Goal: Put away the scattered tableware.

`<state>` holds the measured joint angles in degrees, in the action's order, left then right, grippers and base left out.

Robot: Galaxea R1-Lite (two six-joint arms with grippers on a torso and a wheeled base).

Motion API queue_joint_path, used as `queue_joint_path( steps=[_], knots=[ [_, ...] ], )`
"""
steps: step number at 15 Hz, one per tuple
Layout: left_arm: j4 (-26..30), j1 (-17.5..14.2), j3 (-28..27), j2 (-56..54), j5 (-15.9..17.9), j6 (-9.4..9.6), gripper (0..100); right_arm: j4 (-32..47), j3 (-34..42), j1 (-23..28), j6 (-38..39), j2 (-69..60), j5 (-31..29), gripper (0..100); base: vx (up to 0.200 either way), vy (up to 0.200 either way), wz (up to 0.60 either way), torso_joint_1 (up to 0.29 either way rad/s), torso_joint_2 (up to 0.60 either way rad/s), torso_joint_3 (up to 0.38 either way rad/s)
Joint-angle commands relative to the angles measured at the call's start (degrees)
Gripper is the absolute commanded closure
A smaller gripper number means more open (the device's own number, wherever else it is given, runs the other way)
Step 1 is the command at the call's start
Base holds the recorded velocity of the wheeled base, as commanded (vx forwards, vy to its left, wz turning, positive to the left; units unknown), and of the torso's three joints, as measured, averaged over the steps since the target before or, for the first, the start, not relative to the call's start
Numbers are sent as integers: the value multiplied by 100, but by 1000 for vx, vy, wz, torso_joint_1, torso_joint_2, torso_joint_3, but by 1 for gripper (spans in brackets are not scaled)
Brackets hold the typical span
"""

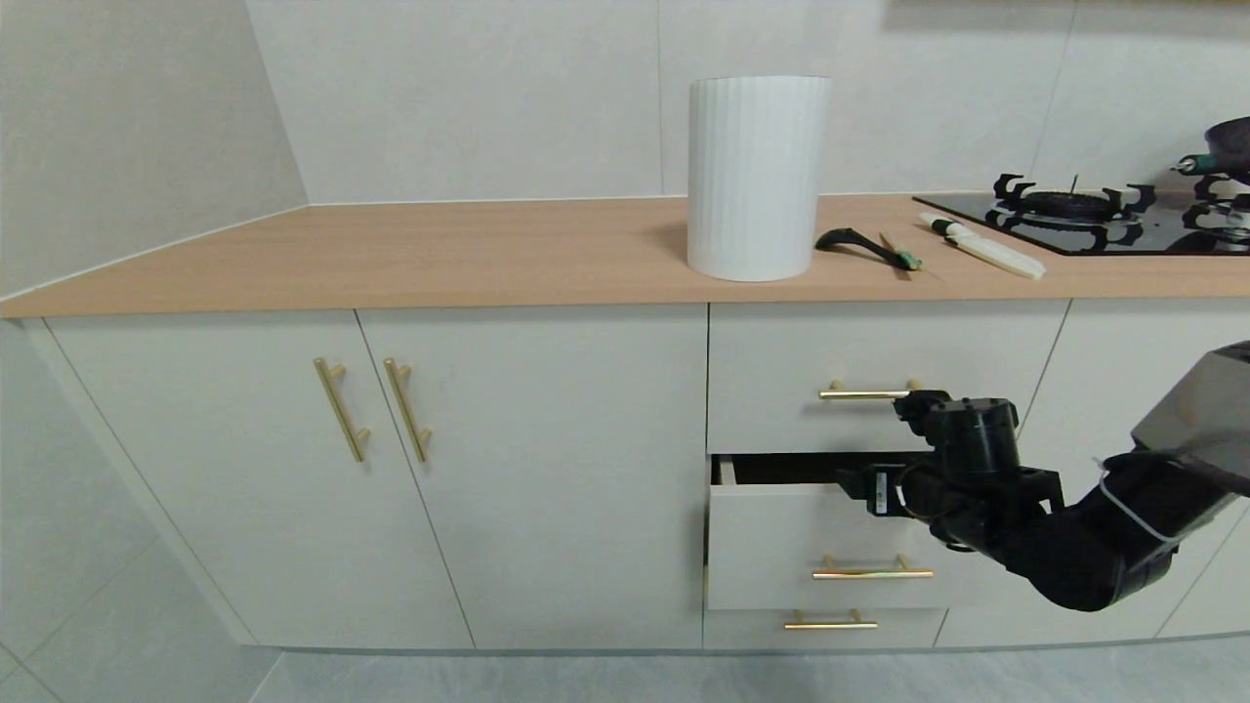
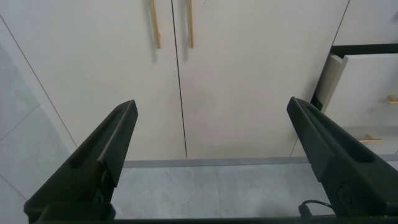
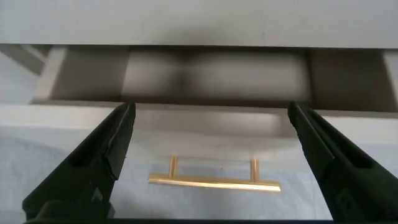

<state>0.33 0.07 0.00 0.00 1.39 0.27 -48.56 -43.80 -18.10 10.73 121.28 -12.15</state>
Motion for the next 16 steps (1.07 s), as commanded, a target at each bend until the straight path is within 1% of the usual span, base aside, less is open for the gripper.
queue_joint_path(
  steps=[1, 4, 14, 16],
  knots=[
    [2, 1, 0, 0, 2, 0, 0, -31, -111, 17, 8, 414, -6, 0, 0, 0, 0, 0, 0, 0],
    [2, 1, 0, 0, 2, 0, 0, -251, -208, 17, 17, 625, -94, 0, 0, 0, 0, 0, 0, 0],
    [2, 1, 0, 0, 2, 0, 0, -198, -199, 17, 8, 774, -85, 0, 0, 0, 0, 0, 0, 0],
    [2, 1, 0, 0, 2, 0, 0, -66, -173, 17, 8, 642, -85, 0, 0, 0, 0, 0, 0, 0]
  ],
)
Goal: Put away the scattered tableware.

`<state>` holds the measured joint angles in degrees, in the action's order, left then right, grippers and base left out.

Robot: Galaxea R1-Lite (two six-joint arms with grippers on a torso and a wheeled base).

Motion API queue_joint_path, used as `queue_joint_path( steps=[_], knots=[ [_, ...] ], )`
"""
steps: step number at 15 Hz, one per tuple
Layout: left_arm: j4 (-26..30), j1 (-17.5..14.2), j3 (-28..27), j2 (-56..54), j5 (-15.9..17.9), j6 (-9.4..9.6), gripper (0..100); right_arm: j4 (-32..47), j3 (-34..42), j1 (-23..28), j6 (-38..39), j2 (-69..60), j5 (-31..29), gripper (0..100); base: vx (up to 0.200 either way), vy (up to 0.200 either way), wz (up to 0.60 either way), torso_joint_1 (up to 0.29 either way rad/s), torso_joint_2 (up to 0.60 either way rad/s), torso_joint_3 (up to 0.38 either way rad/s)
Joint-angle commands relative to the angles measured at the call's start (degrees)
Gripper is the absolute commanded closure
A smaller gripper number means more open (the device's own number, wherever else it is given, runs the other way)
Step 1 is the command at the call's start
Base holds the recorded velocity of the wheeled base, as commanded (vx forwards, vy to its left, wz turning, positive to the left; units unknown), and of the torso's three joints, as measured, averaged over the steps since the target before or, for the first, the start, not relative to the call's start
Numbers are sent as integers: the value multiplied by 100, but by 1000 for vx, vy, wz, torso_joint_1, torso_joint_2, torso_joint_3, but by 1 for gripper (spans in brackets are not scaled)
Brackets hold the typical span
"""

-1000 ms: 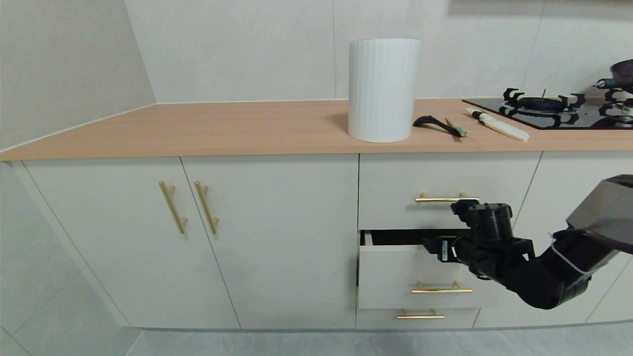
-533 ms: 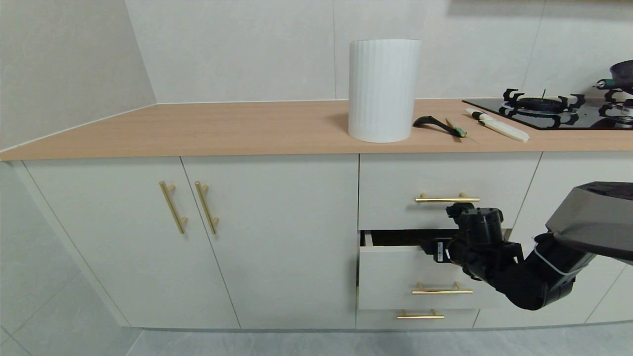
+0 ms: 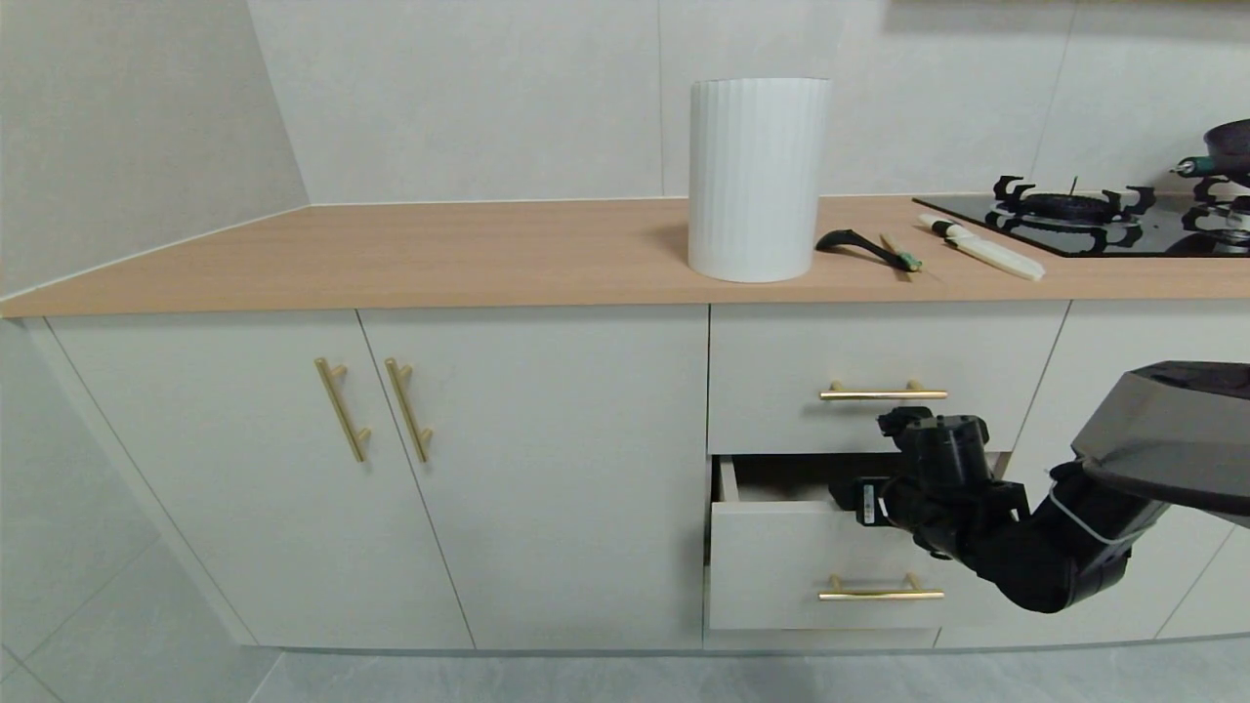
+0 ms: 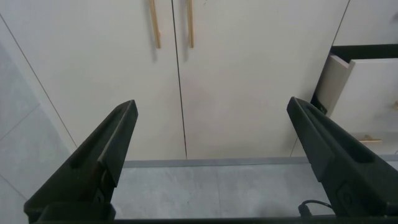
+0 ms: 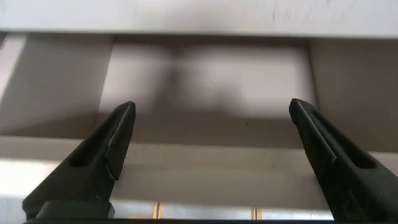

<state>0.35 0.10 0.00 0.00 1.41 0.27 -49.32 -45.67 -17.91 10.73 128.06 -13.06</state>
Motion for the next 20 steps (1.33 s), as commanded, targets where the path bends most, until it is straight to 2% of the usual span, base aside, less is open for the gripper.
queue_joint_path(
  steps=[1, 5, 6, 12, 20],
  knots=[
    [0, -1, 0, 0, -1, 0, 0, 142, 23, -2, 8, -124, 5, 0, 0, 0, 0, 0, 0, 0],
    [0, -1, 0, 0, -1, 0, 0, 573, 67, -2, 8, -431, 14, 0, 0, 0, 0, 0, 0, 0],
    [0, -1, 0, 0, -1, 0, 0, 1469, 102, -29, -1, -932, 58, 0, 0, 0, 0, 0, 0, 0],
    [0, -1, 0, 0, -1, 0, 0, 3148, 67, -231, -27, -1688, 93, 0, 0, 0, 0, 0, 0, 0],
    [0, -1, 0, 0, -1, 0, 0, 4748, 49, -459, -334, -1820, 84, 0, 0, 0, 0, 0, 0, 0]
  ],
)
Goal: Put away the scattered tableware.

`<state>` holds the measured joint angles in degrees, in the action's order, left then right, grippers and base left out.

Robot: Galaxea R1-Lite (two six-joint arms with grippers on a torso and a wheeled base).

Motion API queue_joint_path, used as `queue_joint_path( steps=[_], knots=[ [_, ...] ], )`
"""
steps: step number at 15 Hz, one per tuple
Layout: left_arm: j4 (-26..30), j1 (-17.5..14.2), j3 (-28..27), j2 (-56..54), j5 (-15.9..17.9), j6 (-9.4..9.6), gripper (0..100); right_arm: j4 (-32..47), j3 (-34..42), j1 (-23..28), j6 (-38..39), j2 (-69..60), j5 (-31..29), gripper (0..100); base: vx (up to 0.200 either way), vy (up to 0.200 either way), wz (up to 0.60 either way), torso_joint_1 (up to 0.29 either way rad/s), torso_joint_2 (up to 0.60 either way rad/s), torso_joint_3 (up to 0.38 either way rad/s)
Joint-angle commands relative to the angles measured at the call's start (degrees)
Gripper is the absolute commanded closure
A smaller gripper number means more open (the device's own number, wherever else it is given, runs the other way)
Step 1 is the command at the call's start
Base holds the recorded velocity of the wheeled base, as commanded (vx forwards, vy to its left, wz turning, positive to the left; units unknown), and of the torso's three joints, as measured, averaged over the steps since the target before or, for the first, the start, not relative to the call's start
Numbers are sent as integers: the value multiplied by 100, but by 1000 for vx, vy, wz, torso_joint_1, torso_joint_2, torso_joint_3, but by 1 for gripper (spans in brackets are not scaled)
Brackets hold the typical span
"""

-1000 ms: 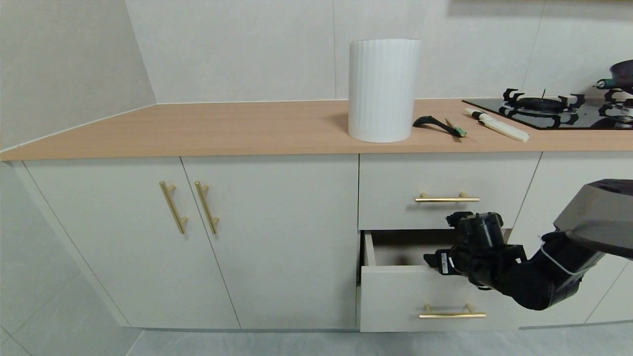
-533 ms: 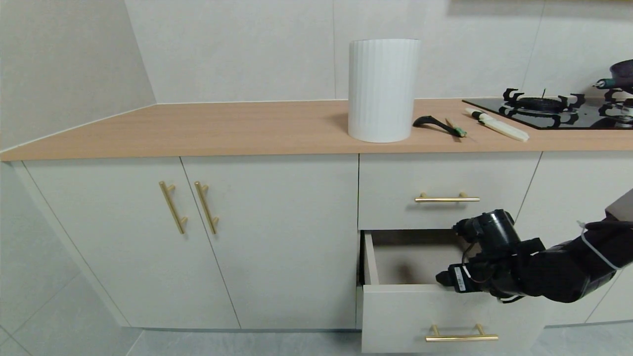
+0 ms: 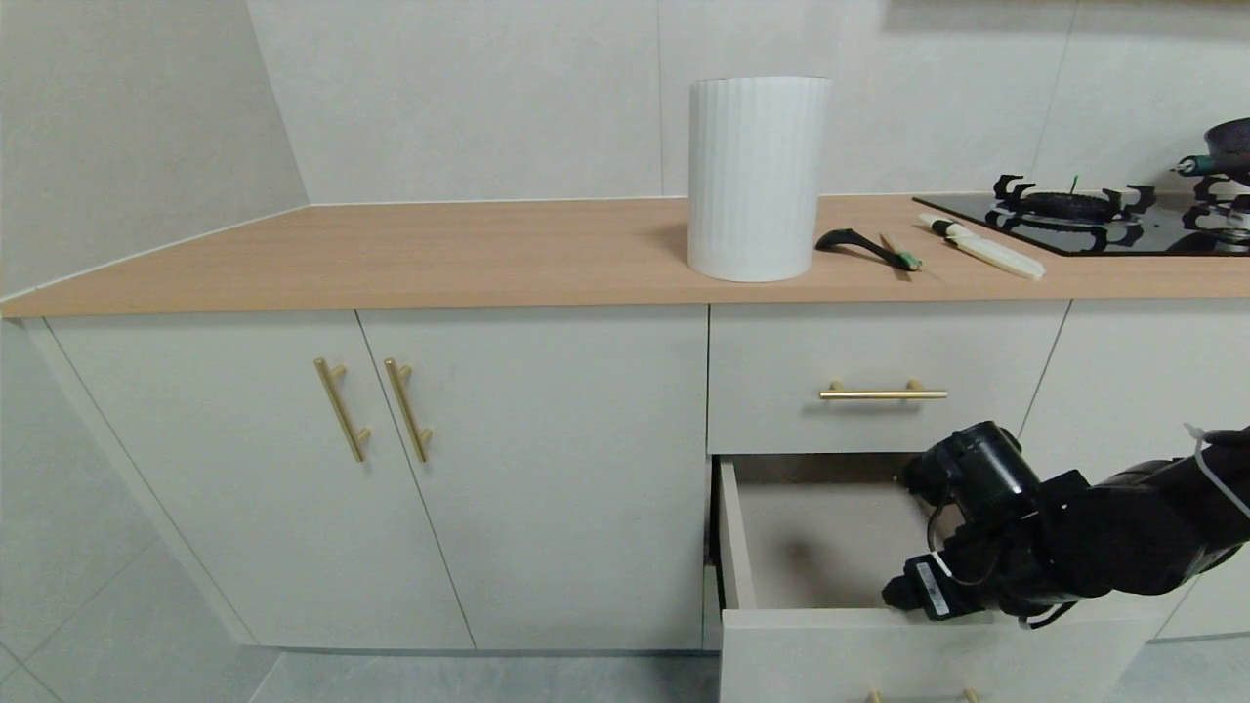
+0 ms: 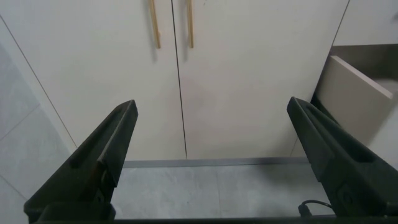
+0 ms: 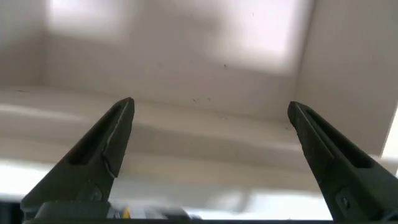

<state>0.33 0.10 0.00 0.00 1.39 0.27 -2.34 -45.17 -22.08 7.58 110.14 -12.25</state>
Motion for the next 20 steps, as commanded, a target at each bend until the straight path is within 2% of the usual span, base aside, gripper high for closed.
queue_joint_path(
  steps=[1, 7, 13, 17, 20],
  knots=[
    [2, -1, 0, 0, 2, 0, 0, 234, -1, -69, -46, -37, -23, 0, 0, 0, 0, 0, 0, 0],
    [2, -1, 0, 0, 2, 8, 0, 1438, -62, -227, -275, -379, -40, 0, 0, 0, 0, 0, 0, 0],
    [2, -1, 0, 0, 2, 0, 0, 2757, -45, -649, -503, -388, -49, 0, 0, 0, 0, 0, 0, 0],
    [2, -1, 0, 0, 2, 0, 0, 3301, -19, -939, -582, -371, -49, 0, 0, 0, 0, 0, 0, 0],
    [2, -1, 0, 0, 2, 0, 0, 3310, -27, -1000, -574, -353, -49, 0, 0, 0, 0, 0, 0, 0]
  ],
)
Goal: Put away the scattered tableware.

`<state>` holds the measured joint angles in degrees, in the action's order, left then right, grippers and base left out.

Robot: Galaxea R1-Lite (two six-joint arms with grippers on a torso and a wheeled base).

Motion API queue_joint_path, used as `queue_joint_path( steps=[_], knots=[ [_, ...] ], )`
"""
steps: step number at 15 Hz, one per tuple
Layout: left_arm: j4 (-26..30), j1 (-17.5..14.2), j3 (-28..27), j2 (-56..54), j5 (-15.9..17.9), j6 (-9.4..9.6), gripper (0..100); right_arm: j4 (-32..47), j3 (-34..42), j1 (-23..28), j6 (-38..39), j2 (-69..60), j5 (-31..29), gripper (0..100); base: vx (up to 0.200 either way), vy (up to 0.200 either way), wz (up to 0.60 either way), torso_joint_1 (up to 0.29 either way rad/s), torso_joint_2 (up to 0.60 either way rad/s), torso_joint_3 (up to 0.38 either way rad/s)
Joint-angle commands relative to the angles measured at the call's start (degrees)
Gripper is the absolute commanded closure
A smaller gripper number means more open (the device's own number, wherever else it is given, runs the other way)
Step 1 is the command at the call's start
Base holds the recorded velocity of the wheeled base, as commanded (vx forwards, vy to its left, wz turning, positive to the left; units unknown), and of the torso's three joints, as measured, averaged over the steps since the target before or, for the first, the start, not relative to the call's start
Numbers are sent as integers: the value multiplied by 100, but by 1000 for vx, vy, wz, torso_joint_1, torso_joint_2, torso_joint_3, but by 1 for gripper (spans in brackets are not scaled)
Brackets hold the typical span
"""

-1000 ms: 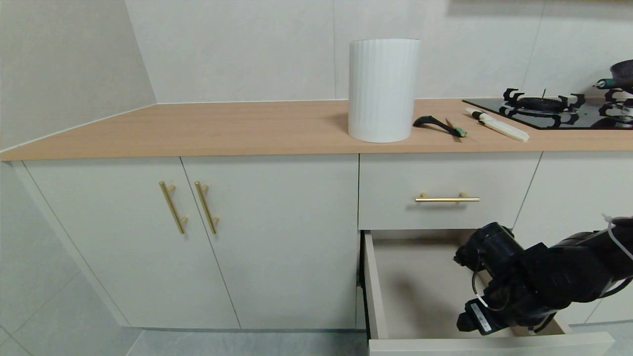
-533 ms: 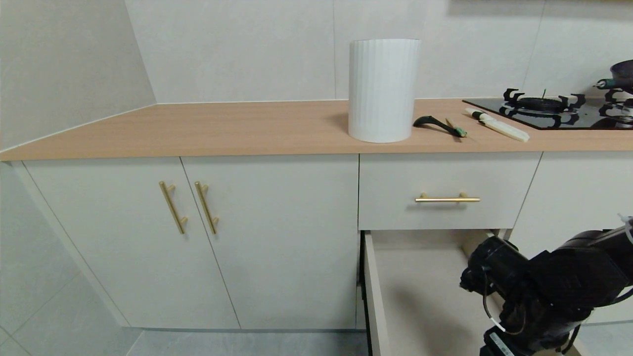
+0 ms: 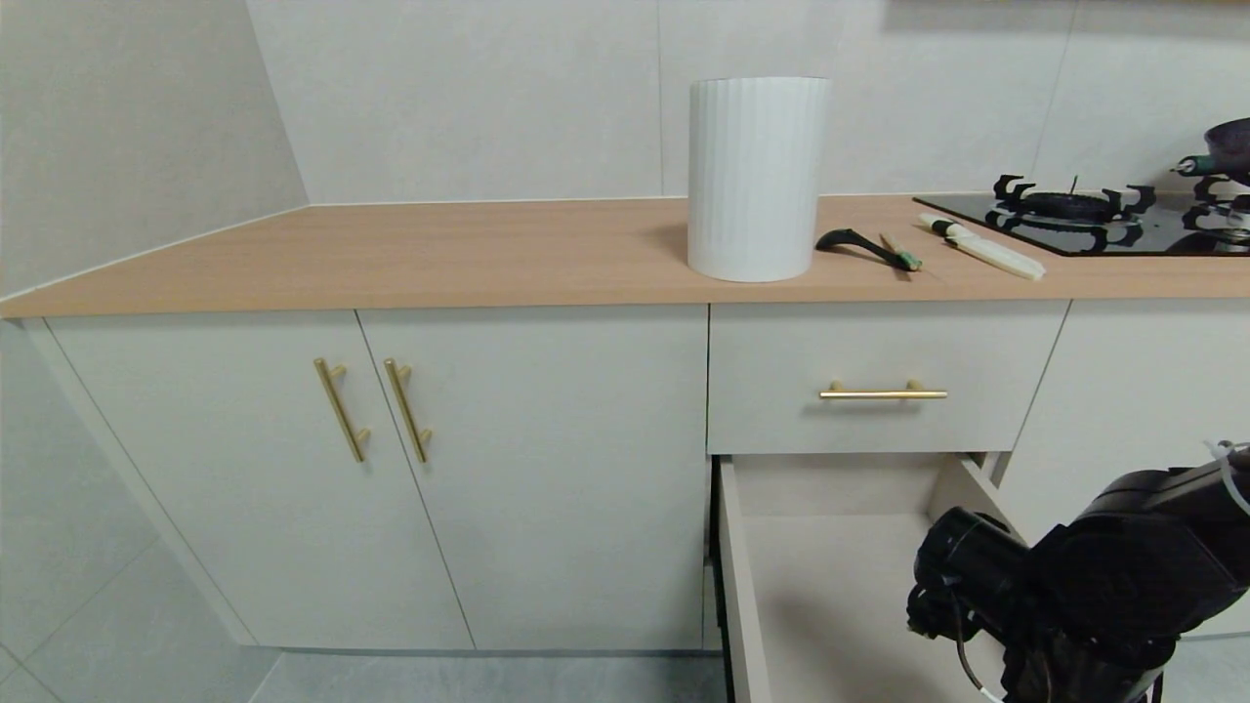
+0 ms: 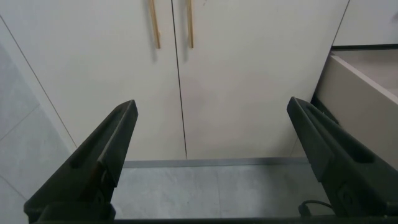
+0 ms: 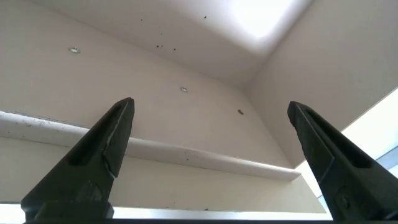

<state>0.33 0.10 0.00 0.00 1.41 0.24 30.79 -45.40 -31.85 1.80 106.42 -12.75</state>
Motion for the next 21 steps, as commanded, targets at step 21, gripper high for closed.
queue_joint_path(
  steps=[21],
  knots=[
    [2, -1, 0, 0, -1, 2, 0, -1418, -707, 566, 989, -1335, 71, 0, 0, 0, 0, 18, -67, -58]
  ],
)
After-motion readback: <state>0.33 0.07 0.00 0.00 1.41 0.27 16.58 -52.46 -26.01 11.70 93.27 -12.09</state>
